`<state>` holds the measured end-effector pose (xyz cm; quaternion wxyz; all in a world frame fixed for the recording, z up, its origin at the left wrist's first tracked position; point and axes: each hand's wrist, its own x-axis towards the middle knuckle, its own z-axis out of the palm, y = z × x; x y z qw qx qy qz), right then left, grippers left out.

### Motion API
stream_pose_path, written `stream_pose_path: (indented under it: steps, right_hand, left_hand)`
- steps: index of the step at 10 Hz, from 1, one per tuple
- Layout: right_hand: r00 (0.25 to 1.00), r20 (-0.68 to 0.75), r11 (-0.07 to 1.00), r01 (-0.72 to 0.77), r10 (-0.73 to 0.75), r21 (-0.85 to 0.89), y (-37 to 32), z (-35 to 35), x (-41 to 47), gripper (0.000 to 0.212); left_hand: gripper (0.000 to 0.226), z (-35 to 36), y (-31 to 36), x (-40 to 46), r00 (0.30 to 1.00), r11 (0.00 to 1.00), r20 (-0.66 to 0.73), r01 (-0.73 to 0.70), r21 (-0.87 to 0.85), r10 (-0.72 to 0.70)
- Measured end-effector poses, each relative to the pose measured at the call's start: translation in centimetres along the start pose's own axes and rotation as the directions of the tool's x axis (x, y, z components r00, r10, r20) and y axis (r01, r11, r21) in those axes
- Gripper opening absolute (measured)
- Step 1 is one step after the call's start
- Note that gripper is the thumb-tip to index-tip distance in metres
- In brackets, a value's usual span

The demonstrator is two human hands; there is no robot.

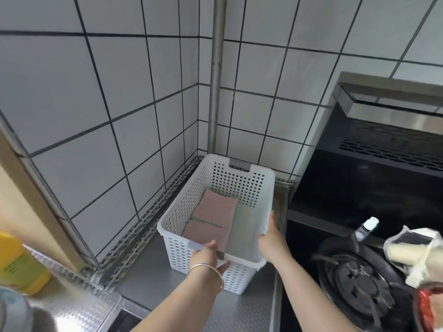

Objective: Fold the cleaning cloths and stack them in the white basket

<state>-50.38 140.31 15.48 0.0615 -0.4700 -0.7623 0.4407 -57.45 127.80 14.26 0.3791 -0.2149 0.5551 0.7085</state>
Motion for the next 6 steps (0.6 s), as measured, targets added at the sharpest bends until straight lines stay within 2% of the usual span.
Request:
stream_pose_path:
  steps: [1, 2, 3, 4, 5, 6]
  right_hand:
    - [1.000, -0.006, 1.000, 0.016, -0.016, -0.025, -0.2, -0.3, 0.5, 0.077]
    - [1.000, -0.013, 0.999, 0.018, -0.019, -0.038, -0.2, -0.3, 0.7, 0.076]
    - [1.000, 0.000, 0.999, 0.010, -0.010, -0.033, -0.2, -0.3, 0.6, 0.076]
    - [1.000, 0.013, 0.999, 0.027, -0.027, -0.035, 0.0, -0.2, 0.6, 0.076]
    - [0.999, 0.048, 0.999, -0.011, 0.013, -0.038, -0.3, -0.6, 0.3, 0.073]
    - [0.990, 0.106, 0.993, 0.098, -0.090, -0.069, -0.3, -2.1, 0.2, 0.075]
  left_hand:
    - [0.023, 0.5, 0.1, 0.1, 1.000, 1.000, 0.002, -0.005, -0.012, 0.005]
    - [0.014, 0.9, 0.3, -0.3, 1.000, 1.000, 0.003, 0.001, -0.019, -0.001]
    - [0.021, 0.9, 0.5, -0.6, 0.999, 1.000, -0.035, 0.007, -0.021, -0.008]
    - [0.018, 0.8, 0.2, -0.7, 1.000, 0.999, -0.019, -0.007, -0.044, 0.006]
    - [0.049, 0.7, 0.3, -1.4, 0.999, 0.998, -0.030, -0.040, -0.050, 0.039]
    - [0.062, -1.6, -0.3, -2.9, 0.989, 0.991, -0.122, -0.096, -0.094, 0.084]
